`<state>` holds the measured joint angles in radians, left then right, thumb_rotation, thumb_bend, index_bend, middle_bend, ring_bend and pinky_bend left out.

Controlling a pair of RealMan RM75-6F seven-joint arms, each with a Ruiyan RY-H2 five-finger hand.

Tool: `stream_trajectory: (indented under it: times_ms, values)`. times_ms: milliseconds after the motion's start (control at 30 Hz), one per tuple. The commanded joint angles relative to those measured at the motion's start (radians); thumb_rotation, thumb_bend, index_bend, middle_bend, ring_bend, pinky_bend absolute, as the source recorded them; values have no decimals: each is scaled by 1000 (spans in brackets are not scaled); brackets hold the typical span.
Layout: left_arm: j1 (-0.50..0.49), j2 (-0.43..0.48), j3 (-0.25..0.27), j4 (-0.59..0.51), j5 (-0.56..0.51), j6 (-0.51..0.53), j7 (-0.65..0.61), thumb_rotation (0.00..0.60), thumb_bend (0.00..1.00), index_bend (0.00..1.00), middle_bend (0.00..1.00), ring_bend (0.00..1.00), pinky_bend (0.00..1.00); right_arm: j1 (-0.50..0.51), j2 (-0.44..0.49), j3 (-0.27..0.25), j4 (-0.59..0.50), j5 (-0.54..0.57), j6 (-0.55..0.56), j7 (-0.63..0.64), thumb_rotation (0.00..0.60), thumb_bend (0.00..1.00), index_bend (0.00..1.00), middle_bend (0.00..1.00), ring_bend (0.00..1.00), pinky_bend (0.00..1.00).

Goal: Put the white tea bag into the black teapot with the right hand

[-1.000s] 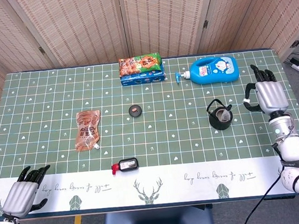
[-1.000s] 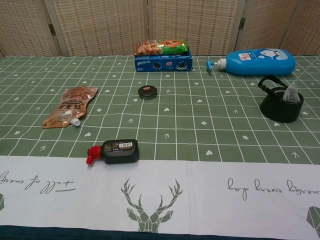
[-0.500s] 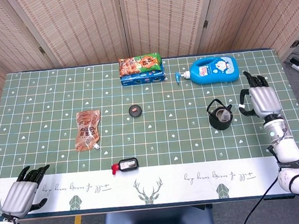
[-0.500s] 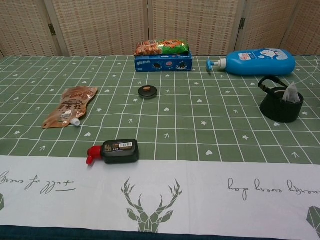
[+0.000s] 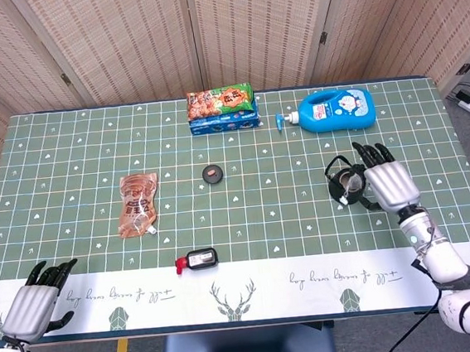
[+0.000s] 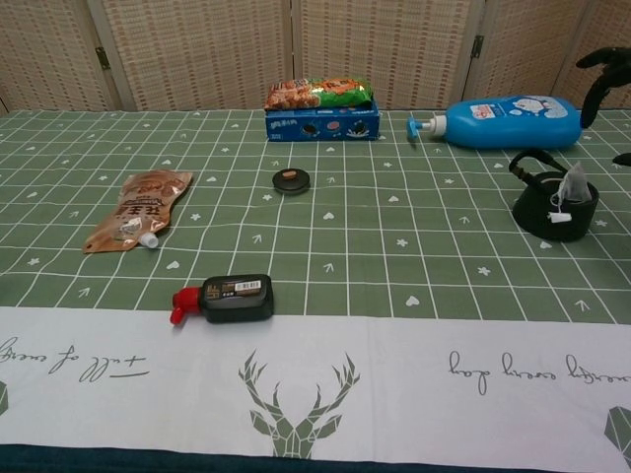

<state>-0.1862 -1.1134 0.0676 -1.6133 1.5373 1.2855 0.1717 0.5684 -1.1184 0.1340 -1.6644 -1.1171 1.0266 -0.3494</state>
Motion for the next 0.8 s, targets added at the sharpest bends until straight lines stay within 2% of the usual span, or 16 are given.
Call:
stream_trajectory:
  times_ms: [33, 367, 433, 500, 567, 667, 733, 800]
  values:
    - [0, 0, 0, 0, -1, -1, 1, 600, 206, 8, 124, 152, 60, -8, 25, -24, -59, 26, 9, -63, 600, 310, 5, 0, 0, 0]
    - [-2, -4, 0, 0, -5, -7, 11, 600, 207, 8, 124, 152, 60, -38, 130, -39, -164, 5, 11, -29, 600, 310, 0, 0, 2, 0]
    - [-2, -5, -1, 0, -5, -5, 13, 600, 207, 7, 124, 152, 60, -44, 170, -49, -201, 3, 4, -34, 600, 309, 0, 0, 42, 0]
    - [-1, -6, 0, 1, -4, -5, 14, 600, 207, 6, 124, 153, 60, -47, 206, -55, -230, 13, 1, -53, 600, 310, 3, 0, 134, 0]
    - [-2, -7, 0, 1, -4, -6, 15, 600, 208, 5, 124, 152, 60, -45, 246, -58, -267, 41, -9, -71, 600, 310, 36, 0, 292, 9]
    - [-2, -8, 1, 2, -2, -7, 17, 600, 208, 3, 124, 152, 60, -32, 295, -51, -308, 87, -35, -77, 600, 310, 129, 0, 517, 97]
    - [-3, -10, 2, 3, -4, -10, 19, 600, 208, 1, 124, 153, 60, -14, 318, -43, -319, 129, -68, -72, 600, 310, 159, 4, 573, 128]
    - [-4, -11, 2, 4, -5, -13, 21, 600, 208, 0, 124, 153, 60, 6, 329, -34, -320, 171, -105, -61, 600, 309, 178, 19, 587, 133]
